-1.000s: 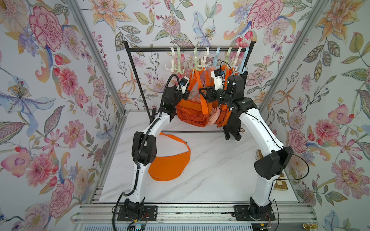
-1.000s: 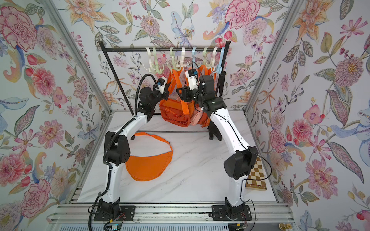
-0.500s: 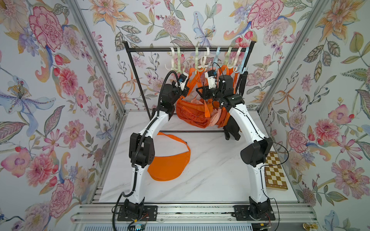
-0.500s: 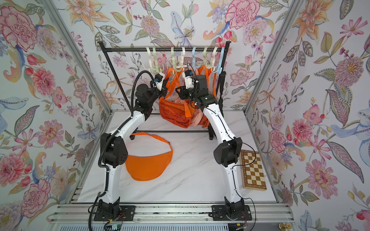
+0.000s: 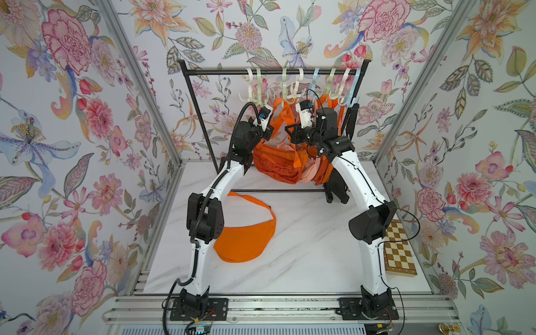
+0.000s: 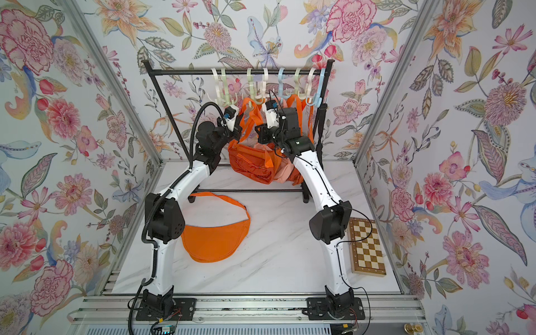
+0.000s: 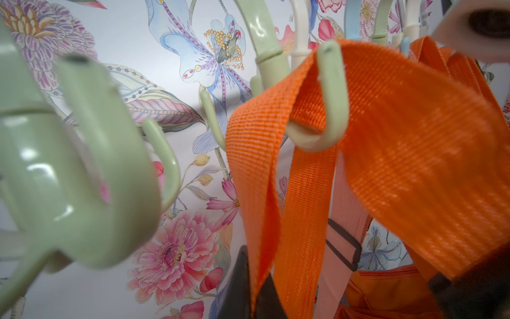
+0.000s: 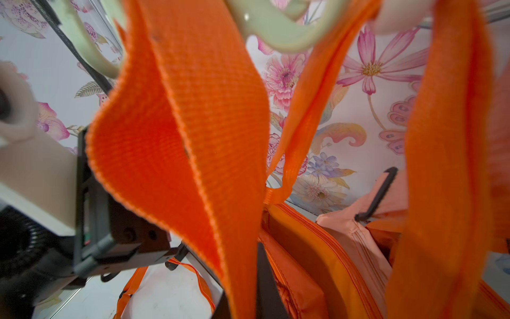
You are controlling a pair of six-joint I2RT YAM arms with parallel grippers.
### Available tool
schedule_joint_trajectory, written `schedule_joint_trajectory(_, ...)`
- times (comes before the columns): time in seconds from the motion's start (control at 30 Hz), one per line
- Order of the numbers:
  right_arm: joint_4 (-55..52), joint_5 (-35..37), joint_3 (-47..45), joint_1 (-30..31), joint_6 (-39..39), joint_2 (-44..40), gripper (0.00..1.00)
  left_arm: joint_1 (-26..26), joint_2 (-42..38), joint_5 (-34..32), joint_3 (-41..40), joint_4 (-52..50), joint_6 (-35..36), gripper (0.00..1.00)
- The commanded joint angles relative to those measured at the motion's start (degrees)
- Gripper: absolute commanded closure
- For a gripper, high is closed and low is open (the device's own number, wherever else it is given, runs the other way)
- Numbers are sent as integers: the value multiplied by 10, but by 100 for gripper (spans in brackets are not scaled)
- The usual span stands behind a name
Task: Take the bag off the hook
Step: Pick up the bag from the hook.
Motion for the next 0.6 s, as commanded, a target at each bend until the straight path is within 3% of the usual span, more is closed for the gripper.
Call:
schedule_joint_trajectory(0.0, 10, 14, 9, -2, -4, -38, 100, -4, -42, -15, 40, -6, -5, 100)
schedule_joint_trajectory(0.33, 10, -3, 19, -19, 25, -49, 100, -4, -67, -27, 59, -23, -10, 100)
schedule_joint_trajectory(0.57, 16, -6, -63, 3, 12, -129, 100, -4, -152, -65, -18, -42, 4, 100)
